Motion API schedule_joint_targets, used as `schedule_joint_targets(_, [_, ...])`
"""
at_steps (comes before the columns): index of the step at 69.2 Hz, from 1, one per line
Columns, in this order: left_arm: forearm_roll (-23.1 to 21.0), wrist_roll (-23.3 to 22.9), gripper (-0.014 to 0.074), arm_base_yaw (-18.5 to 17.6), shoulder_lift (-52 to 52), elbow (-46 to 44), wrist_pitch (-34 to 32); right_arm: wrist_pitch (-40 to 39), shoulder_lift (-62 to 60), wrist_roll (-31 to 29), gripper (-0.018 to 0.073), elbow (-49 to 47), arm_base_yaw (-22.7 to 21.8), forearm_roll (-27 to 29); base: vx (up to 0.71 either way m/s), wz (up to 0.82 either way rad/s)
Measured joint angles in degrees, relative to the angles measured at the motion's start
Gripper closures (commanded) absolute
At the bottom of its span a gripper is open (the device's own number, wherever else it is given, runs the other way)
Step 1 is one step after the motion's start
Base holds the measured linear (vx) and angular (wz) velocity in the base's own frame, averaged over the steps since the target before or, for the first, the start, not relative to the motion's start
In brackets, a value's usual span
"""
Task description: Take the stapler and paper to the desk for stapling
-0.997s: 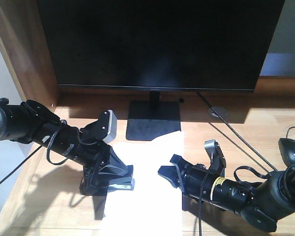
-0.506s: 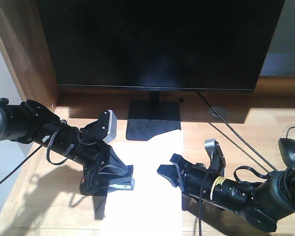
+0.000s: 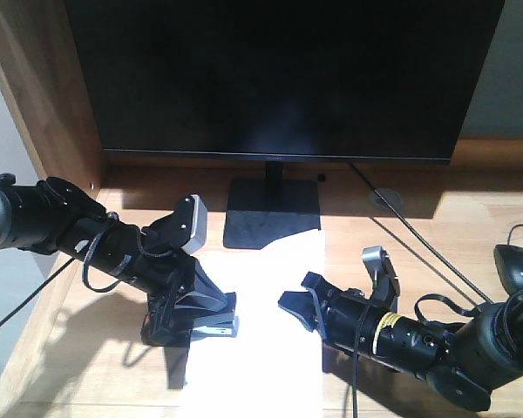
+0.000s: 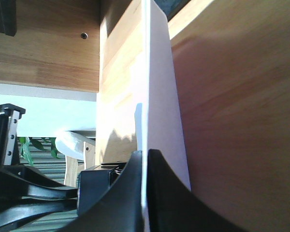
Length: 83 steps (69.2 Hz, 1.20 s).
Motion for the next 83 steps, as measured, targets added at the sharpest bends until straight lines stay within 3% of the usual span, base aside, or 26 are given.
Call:
schedule_joint_targets(30, [0.00,0.07,0.0603,0.00,0.07,0.00,0.00,-0.12,0.00,0.00,0.0560,0.00,0.00,0.05,0.00,0.00])
schedule_joint_targets(42, [-0.41,3.00,0.0603,0.00,1.78,0.00,0.04,-0.18,0.00,0.00,0.0560,0.00,0.00,0.05,0.00,0.00])
schedule_joint_targets(64, [-4.14,4.70,0.0603,0.00,5.27,-0.70,1.70,-0.18,0.00,-0.02,0.0560,0.00,0.00,0.05,0.00,0.00])
schedule_joint_targets(83, [-4.16,4.72,0.0603,0.00,5.80,-1.07,2.22,-0.18,0.00,-0.02,0.0560,0.00,0.00,0.05,0.00,0.00])
